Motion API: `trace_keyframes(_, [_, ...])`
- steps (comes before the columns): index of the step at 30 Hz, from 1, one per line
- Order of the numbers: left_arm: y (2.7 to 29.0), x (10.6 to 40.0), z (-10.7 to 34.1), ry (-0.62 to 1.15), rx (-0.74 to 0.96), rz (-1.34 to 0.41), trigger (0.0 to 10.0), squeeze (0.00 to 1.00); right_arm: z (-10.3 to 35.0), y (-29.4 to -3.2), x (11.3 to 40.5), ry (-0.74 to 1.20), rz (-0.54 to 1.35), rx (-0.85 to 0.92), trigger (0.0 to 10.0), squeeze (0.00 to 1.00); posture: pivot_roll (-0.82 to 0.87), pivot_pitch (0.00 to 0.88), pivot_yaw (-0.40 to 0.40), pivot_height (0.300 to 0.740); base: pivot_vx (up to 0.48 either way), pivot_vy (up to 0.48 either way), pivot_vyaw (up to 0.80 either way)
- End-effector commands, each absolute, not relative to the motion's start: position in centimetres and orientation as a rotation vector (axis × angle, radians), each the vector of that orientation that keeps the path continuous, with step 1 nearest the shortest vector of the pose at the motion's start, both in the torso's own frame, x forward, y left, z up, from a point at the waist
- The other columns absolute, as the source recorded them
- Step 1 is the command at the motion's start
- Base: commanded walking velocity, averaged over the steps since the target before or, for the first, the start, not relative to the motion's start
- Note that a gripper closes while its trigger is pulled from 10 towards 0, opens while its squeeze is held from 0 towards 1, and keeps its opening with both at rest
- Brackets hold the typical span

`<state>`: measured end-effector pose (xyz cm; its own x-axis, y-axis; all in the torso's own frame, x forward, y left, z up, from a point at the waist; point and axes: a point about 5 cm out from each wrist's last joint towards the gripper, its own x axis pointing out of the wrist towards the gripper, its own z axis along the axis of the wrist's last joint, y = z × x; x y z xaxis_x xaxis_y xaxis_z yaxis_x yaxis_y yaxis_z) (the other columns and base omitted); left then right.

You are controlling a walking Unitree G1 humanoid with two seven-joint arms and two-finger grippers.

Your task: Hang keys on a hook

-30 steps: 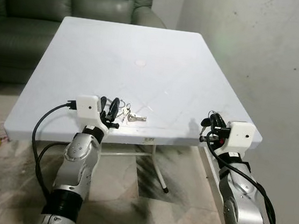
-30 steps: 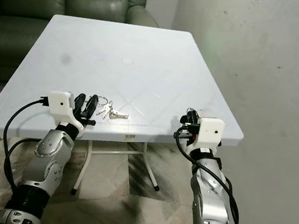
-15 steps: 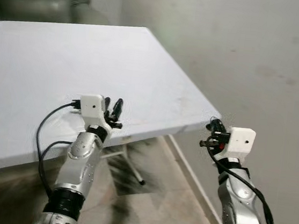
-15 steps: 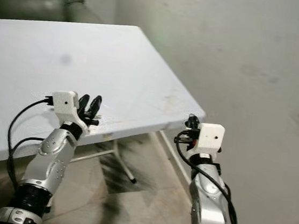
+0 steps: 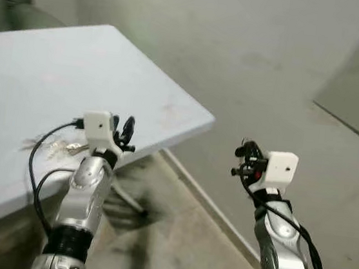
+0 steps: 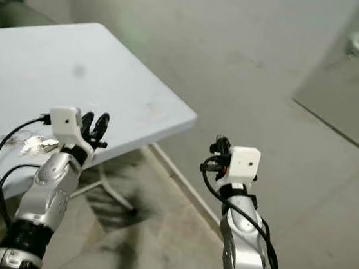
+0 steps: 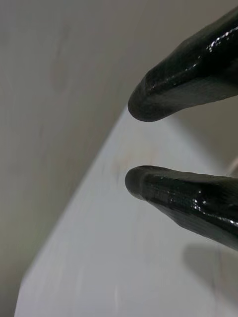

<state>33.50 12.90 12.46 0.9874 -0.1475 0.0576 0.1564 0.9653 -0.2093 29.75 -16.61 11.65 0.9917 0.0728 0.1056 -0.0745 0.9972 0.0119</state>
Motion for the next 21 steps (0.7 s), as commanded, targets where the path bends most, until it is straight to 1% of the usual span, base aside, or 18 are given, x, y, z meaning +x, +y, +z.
trace_keyframes(1, [13.39, 33.59, 12.75, -0.046, -0.194, -0.146, 10.0, 0.00, 12.21, -16.29, 29.87, -0.125, 0.079, 0.021, 10.0, 0.00, 0.10, 0.000, -0.069, 0.736, 0.000, 0.000, -0.76])
trace_keyframes(21, [13.23, 33.59, 12.77, -0.029, -0.194, -0.150, 10.0, 0.00, 12.17, -16.43, 29.58, -0.118, 0.066, 0.019, 10.0, 0.00, 0.10, 0.000, -0.065, 0.736, 0.000, 0.000, -0.76])
